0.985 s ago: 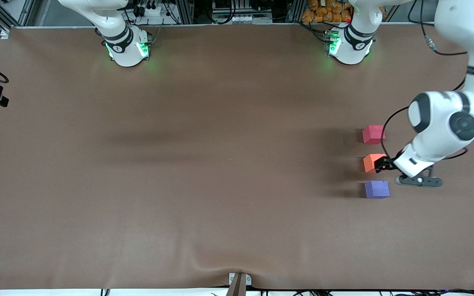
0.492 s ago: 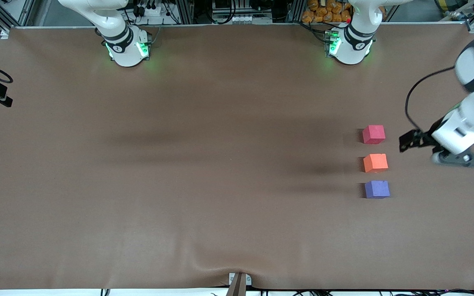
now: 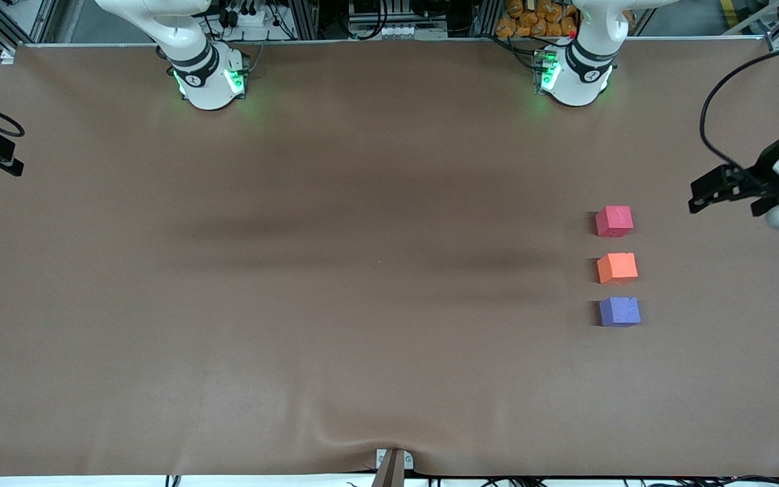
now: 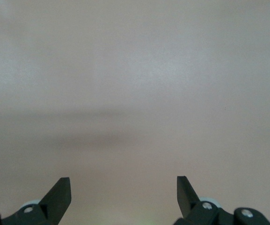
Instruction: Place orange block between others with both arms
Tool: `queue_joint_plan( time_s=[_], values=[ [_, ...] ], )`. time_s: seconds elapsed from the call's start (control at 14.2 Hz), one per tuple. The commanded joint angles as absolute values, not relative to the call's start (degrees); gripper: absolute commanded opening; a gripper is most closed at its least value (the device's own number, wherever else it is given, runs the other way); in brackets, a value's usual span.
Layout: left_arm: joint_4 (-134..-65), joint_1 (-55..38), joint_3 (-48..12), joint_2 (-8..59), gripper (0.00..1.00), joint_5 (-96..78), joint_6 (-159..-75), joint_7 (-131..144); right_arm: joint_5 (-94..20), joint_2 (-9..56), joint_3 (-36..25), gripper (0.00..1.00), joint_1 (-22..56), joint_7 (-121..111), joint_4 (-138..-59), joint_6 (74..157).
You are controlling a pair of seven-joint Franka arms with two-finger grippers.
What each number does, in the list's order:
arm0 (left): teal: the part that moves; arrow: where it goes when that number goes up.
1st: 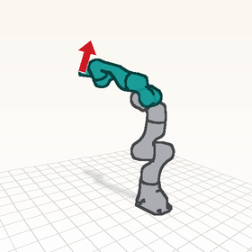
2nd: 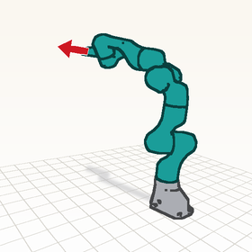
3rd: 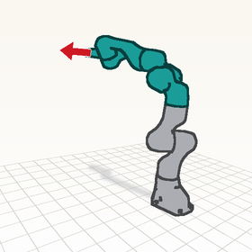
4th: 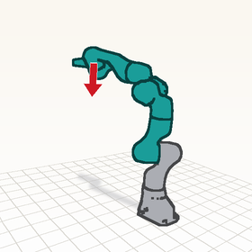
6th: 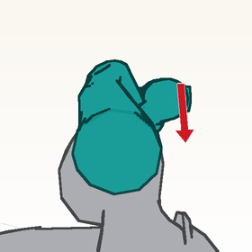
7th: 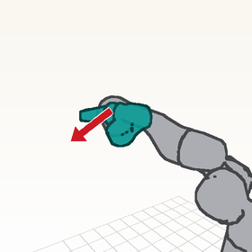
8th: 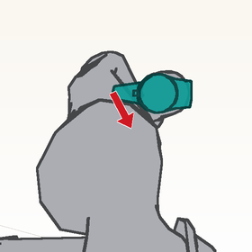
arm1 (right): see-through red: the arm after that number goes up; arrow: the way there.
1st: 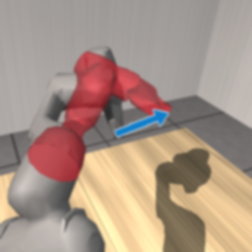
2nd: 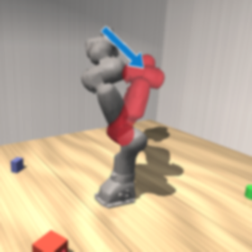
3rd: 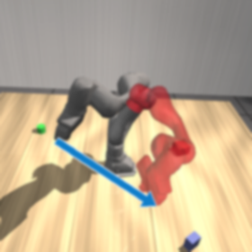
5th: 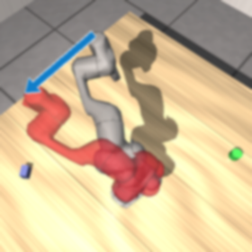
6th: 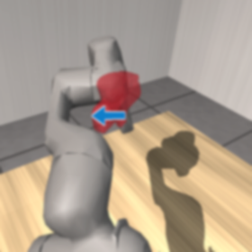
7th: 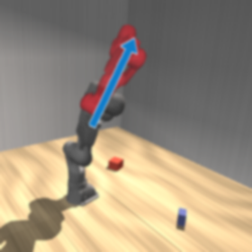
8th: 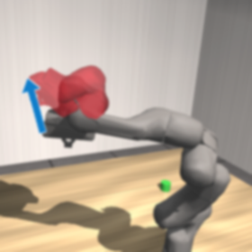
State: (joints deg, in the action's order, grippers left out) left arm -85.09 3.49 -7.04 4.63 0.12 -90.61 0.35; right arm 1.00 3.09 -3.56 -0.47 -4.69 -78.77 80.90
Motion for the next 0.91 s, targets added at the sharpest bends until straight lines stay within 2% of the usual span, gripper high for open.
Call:
queue_joint_plan(
  time_s=[0.0,0.28,0.84],
  values=[
    [-87.4,2.8,-6.9,1.4,1.00,-0.8,-88.9,0.4,1.4,1.9,-3.5,1.00,-0.2,-5.2,-80.0,81.1],
    [-92.9,-0.8,-2.8,-2.4,1.00,-0.9,-89.5,0.8,1.4,1.9,-3.5,1.00,-0.2,-5.2,-80.0,81.0],
    [-90.4,-0.4,-2.0,-2.2,1.00,-0.6,-87.5,0.2,1.4,1.9,-3.5,1.00,0.2,-5.2,-80.0,80.9]
  ],
)
